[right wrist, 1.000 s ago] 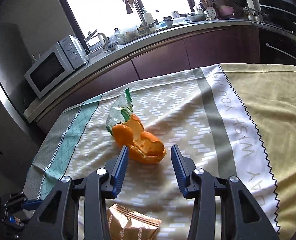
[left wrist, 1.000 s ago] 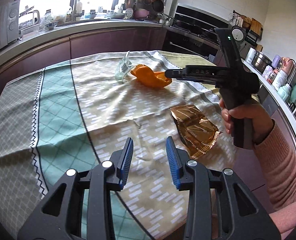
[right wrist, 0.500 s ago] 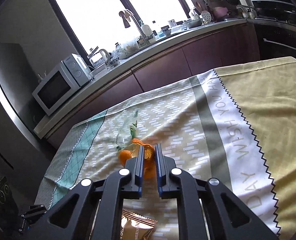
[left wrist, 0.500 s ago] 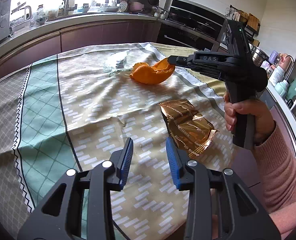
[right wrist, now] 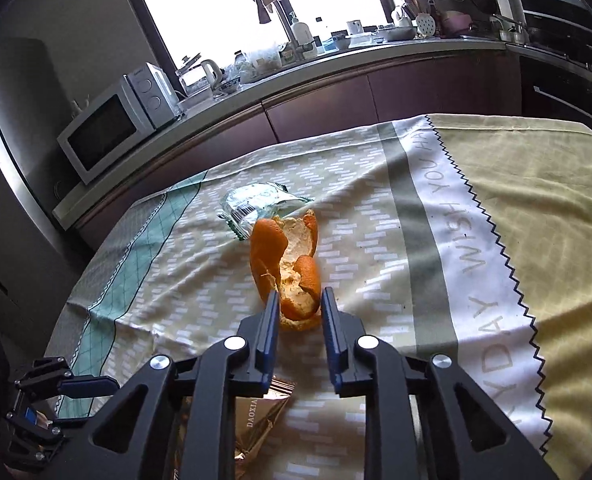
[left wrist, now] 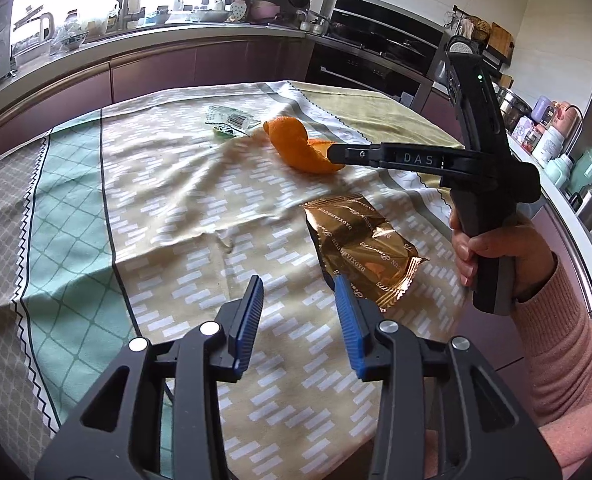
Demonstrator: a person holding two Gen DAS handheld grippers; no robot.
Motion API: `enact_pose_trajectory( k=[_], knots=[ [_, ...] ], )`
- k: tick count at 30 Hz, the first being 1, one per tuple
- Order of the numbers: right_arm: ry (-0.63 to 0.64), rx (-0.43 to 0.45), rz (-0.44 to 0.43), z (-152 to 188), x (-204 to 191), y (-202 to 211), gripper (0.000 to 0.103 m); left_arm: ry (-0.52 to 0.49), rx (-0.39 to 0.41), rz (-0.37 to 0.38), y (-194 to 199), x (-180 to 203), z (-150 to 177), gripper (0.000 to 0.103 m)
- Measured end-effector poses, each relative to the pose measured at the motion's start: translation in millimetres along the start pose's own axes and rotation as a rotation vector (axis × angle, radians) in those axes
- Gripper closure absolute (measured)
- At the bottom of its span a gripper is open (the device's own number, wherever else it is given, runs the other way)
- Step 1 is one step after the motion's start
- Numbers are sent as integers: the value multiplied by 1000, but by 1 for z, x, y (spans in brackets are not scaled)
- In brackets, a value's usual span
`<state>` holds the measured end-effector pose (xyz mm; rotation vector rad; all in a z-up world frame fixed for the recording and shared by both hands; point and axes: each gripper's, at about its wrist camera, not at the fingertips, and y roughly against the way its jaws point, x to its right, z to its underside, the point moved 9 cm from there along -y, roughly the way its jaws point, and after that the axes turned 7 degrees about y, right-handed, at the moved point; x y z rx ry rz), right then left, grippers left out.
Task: Collect trash
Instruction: 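Grasp the orange peel with the right gripper while the left grasps the gold wrapper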
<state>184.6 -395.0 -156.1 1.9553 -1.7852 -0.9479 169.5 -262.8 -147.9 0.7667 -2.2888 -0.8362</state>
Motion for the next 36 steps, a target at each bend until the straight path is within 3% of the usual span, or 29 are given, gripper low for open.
enact_pose_trajectory(
  k=[2,3,6,11,14,25,32,36],
  knots=[
    [0,6,5,1,2,-1,77,0,-6,1,-2,1,1,65],
    [3,3,0,1,1,-2,85,0,-9,1,-4,1,1,65],
    [17,31,-11,-1,-7,1,91,1,-16,-4,-7,0,1,65],
    [199,84,10,-2,-46,14,94,13,-23,-8,-10,-3,1,65],
    [259,76,-22,3,-66,13,95,15,-29,-8,-12,-3,2,65],
    [160,25,-57,11,-51,10,92,-8,-46,16,-21,8,2,62],
    [35,73,-93,-17,-22,18,71,-11,-51,14,-25,10,-1,62],
    [-29,24,-95,-27,0,-5,71,-8,-58,15,-29,11,-3,62]
  ],
)
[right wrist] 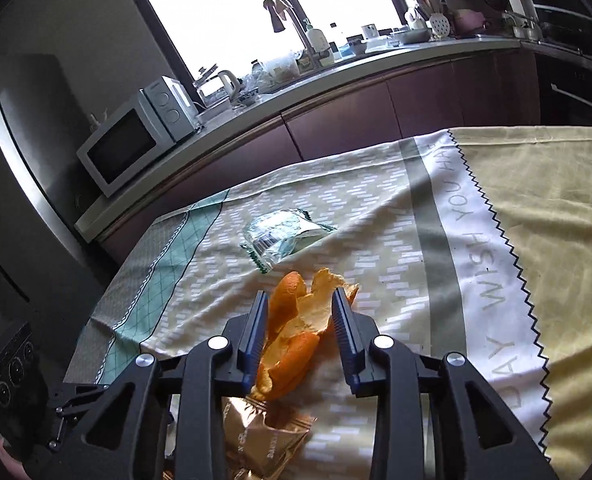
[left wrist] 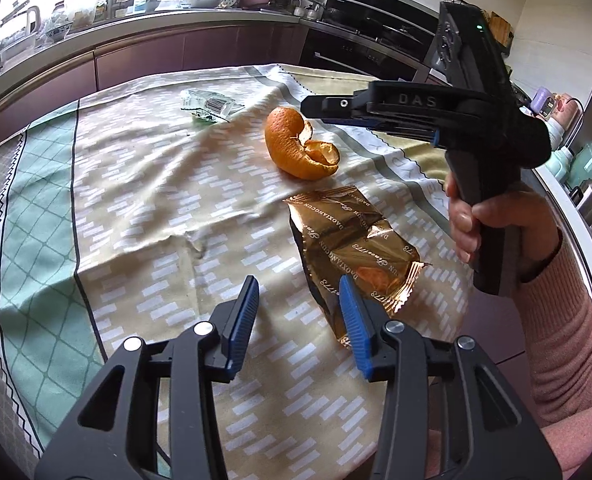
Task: Collect trash
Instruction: 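Grasp the orange peel with the right gripper while the left grasps the gold wrapper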
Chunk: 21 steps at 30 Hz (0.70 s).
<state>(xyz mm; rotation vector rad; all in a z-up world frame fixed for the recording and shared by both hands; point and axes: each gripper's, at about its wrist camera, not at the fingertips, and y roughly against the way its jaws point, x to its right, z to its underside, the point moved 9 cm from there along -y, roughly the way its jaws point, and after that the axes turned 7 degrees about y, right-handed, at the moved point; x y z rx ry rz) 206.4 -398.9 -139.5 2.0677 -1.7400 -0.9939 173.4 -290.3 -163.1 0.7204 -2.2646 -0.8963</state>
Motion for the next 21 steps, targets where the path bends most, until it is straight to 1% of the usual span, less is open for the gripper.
enact_pose_trajectory(
  k=[3,7,10,12,17,19,21],
  knots=[
    [-52,-25,-4,1,13,-12,71,1,-14,1,-4,2,-1,62],
    [-122,2,-13,2,27,-8,71,-4,-22,7,-7,4,-3,61],
    [-182,18,-37,5,39,-2,71,-7,-26,10,-9,6,-3,60],
    [-179,3,-30,7,42,-4,71,-9,-27,11,-10,8,-4,60],
    [-109,-71,-37,10,26,-22,71,-10,-30,9,-15,10,-7,60],
    [-101,-92,-43,11,22,-30,74,-12,-32,9,-16,11,-7,60],
    [-97,-104,-62,13,17,-36,91,-13,-38,15,-16,13,-7,60]
  ],
)
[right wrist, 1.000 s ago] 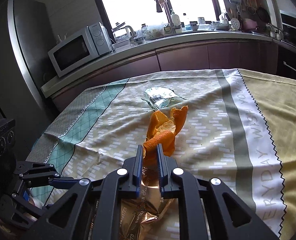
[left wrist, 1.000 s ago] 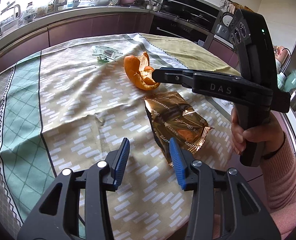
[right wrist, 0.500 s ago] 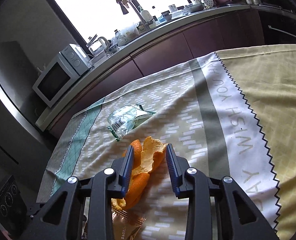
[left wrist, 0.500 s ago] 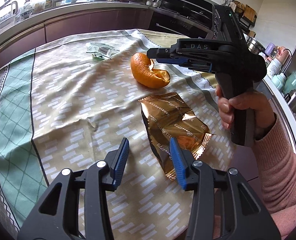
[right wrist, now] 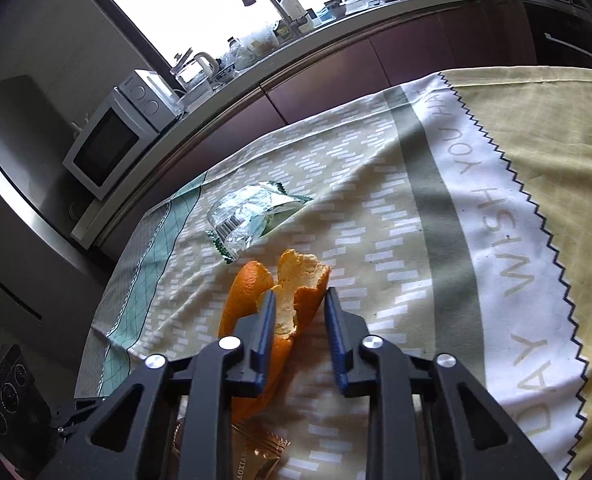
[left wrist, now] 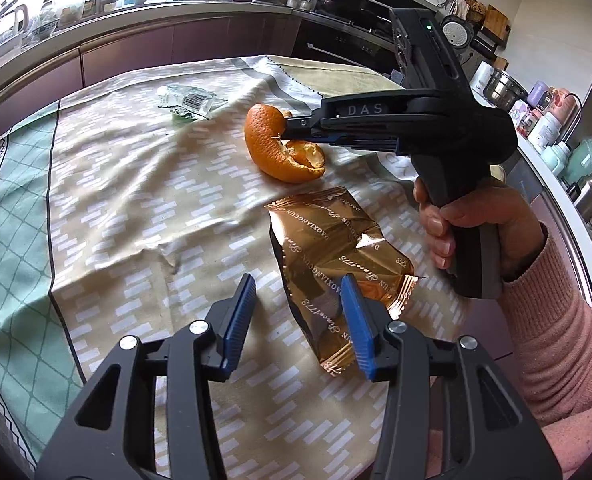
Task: Collect trash
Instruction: 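Grasp the orange peel with the right gripper while the left grasps the gold wrapper, then carry the orange peel and gold wrapper with both grippers over the teal bin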
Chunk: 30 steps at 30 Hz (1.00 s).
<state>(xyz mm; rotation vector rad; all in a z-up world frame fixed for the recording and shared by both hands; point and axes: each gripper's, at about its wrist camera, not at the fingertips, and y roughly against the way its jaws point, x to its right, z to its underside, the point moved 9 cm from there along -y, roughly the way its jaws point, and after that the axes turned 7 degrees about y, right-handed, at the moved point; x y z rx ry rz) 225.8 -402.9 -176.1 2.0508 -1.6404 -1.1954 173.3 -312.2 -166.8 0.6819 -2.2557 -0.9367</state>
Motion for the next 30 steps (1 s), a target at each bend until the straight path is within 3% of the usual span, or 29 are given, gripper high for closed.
enact_pose_trajectory(
  k=[4,6,9,17,30],
  knots=[
    [1,47,-8,-5,-3,10,98,-6,-12,1,-4,3,0,73],
    [-4,79,-11,-8,-5,19,99,1,-20,13,-5,3,0,88],
    [7,123,2,-15,-9,32,100,10,-25,14,-7,3,0,99],
    [27,243,-25,-36,-25,71,100,17,46,25,15,4,-7,102],
    [76,250,-93,-32,-71,82,100,80,136,20,69,-26,-3,102]
  ],
)
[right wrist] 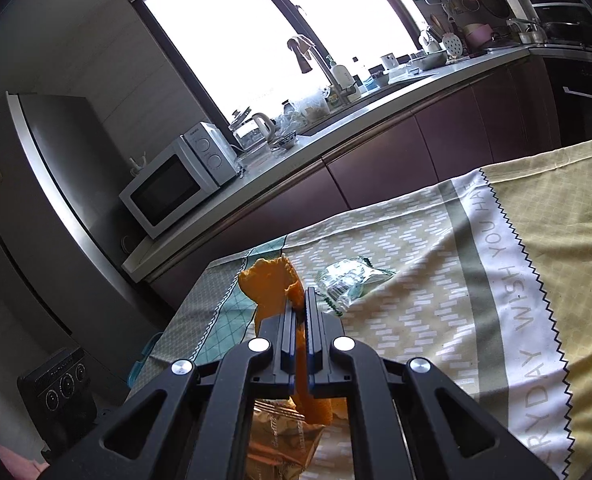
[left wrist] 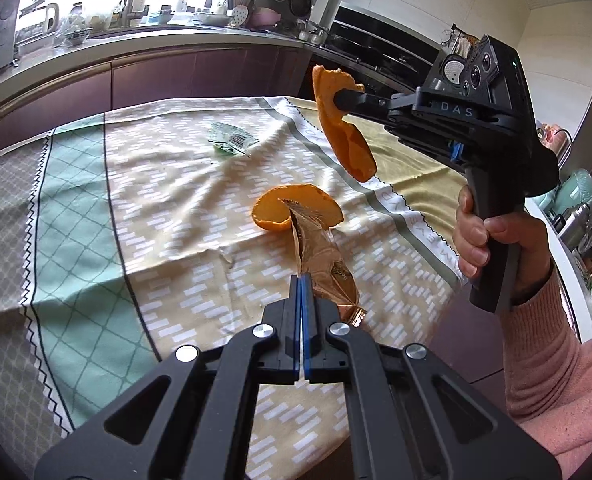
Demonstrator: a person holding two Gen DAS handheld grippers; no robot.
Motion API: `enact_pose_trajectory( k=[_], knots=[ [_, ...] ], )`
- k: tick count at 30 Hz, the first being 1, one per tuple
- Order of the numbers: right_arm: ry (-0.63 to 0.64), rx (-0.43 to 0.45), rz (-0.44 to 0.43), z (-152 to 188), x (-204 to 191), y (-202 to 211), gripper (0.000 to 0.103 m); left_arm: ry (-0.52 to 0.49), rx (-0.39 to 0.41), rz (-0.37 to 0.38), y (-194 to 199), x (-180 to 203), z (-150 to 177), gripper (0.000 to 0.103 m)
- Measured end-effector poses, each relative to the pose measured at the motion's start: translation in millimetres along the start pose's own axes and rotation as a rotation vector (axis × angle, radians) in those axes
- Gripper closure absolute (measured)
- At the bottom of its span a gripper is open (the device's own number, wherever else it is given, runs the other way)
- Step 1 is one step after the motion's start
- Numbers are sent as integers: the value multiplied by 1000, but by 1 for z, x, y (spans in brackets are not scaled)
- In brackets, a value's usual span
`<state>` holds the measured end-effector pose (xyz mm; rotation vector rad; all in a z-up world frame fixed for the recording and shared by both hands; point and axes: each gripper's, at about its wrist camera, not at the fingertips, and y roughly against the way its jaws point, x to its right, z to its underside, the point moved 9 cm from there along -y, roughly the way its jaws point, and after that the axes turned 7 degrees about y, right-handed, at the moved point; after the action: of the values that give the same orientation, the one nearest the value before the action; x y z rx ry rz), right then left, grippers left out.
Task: Collect trash
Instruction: 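Carry the orange peel and gold wrapper with both grippers over the teal bin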
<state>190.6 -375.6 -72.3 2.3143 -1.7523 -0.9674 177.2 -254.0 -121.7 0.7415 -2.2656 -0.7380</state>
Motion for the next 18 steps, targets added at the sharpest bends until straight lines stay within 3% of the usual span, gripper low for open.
enact_pose_trajectory(
  k=[12,16,17,18],
  knots=[
    [56,-71,-121,21,-69,-29,100,95,92,-120,70,-67,12,102],
    [73,-92,-148,26,-88,-39,100,130,89,-115,85,-87,20,101],
    [75,-97,-154,28,-91,-42,100,155,86,-127,85,-95,23,99],
    [76,-102,-157,30,-94,-44,100,170,79,-141,84,-101,25,89]
  ],
)
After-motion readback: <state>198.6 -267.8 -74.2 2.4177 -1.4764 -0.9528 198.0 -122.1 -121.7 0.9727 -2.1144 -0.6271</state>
